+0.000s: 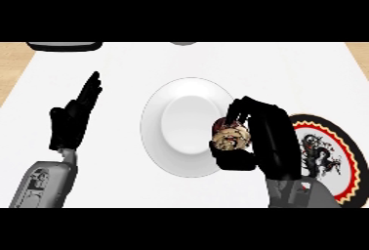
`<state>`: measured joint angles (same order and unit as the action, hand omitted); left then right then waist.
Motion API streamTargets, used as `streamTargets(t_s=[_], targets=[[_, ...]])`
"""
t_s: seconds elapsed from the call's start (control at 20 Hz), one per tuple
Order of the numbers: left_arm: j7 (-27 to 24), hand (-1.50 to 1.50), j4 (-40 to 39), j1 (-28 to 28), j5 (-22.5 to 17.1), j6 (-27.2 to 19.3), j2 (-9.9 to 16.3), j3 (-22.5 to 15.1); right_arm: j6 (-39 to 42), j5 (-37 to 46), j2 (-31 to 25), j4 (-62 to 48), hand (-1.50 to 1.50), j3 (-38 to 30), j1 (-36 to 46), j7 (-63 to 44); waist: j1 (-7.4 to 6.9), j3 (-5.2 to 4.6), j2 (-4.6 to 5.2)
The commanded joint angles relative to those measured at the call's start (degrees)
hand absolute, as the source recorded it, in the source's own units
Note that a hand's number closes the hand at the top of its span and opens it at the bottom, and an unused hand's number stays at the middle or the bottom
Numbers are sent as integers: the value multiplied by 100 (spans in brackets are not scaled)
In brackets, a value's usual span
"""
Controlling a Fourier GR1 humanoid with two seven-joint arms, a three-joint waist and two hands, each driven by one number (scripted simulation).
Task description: Pick the cupcake from the plate and place it in the plate
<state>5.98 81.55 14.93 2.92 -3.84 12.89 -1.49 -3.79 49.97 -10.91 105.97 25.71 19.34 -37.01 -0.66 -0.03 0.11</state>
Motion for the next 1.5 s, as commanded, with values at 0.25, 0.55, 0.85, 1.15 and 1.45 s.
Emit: streamTargets(t_s=[0.25,0.55,0.85,1.15,1.45], targets=[[-131,0,-326,161,129,15,-79,41,-267,754,1053,-2824,150,245,1287,95,-19,-1,24],[-68,0,-197,173,129,34,-163,27,-974,-203,1086,-4621,150,42,2071,-23,-108,4,39],[-153,0,-277,161,-24,284,-27,202,-1987,-1669,1090,-5728,-150,381,2564,626,-148,6,43],[-77,0,-222,198,132,180,-206,46,-2990,-2872,1091,-5472,-150,853,2421,1037,-195,9,47],[-113,0,-129,-89,120,149,-138,169,-3700,-3200,1009,-4708,-150,-111,1938,1942,56,8,-1]])
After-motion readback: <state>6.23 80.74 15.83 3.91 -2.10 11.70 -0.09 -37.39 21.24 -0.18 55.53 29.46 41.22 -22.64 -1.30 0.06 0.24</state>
